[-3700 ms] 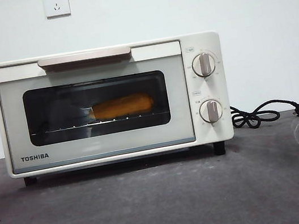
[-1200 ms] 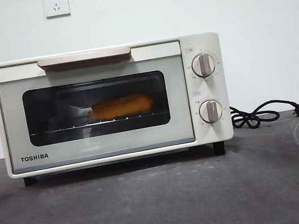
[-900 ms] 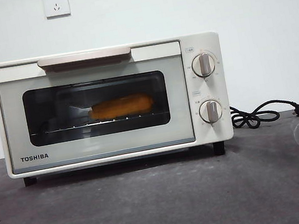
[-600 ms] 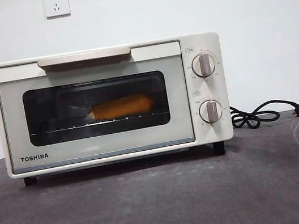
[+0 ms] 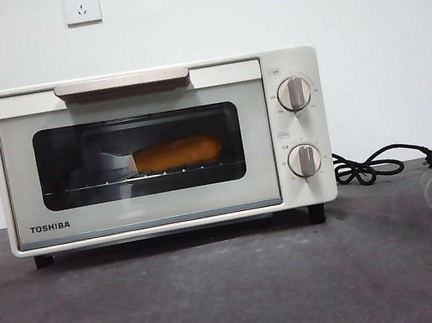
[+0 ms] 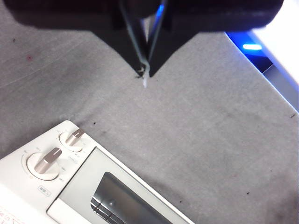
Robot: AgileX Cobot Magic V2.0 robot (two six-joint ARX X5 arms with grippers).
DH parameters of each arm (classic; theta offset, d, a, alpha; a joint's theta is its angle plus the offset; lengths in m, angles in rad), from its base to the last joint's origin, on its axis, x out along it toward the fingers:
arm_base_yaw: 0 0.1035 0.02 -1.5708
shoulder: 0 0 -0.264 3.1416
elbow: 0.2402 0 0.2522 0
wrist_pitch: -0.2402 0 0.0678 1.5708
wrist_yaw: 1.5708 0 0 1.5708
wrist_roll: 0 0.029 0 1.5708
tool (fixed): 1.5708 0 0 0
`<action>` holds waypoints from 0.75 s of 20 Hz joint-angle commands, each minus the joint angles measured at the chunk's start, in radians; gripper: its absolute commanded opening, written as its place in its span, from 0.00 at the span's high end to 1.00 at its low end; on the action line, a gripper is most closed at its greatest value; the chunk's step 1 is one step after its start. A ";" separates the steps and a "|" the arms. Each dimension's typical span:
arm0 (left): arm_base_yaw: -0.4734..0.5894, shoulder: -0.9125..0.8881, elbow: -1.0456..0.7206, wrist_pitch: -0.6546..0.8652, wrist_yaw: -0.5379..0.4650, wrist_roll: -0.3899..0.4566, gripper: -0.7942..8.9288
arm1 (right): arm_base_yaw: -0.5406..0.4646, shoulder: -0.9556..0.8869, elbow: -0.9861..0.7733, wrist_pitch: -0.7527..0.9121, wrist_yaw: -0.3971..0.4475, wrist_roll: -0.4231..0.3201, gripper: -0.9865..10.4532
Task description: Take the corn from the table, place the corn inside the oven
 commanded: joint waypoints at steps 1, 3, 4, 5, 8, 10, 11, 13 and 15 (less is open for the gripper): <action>0.004 0.002 -0.008 0.012 0.001 0.011 0.92 | 0.000 0.001 0.003 0.007 0.004 0.008 0.92; 0.004 0.002 -0.008 0.012 0.001 0.011 0.92 | 0.000 0.001 0.003 0.007 0.004 0.008 0.92; 0.004 0.002 -0.008 0.012 0.001 0.011 0.92 | 0.000 0.001 0.003 0.007 0.004 0.008 0.92; 0.004 0.002 -0.008 0.012 0.001 0.011 0.92 | 0.000 0.001 0.003 0.007 0.004 0.008 0.92; 0.004 0.002 -0.008 0.012 0.001 0.011 0.92 | 0.000 0.001 0.003 0.007 0.004 0.008 0.92; 0.004 0.002 -0.008 0.012 0.001 0.011 0.92 | 0.000 0.001 0.003 0.013 0.006 -0.016 0.92; 0.004 0.002 -0.008 0.012 0.001 0.011 0.92 | 0.000 0.001 0.002 0.035 0.029 -0.061 0.92; 0.004 0.002 -0.008 0.012 0.001 0.011 0.92 | -0.021 -0.001 -0.005 0.153 0.144 -0.075 0.92; 0.004 0.002 -0.008 0.012 0.001 0.011 0.92 | -0.111 -0.014 -0.011 0.279 0.224 -0.071 0.92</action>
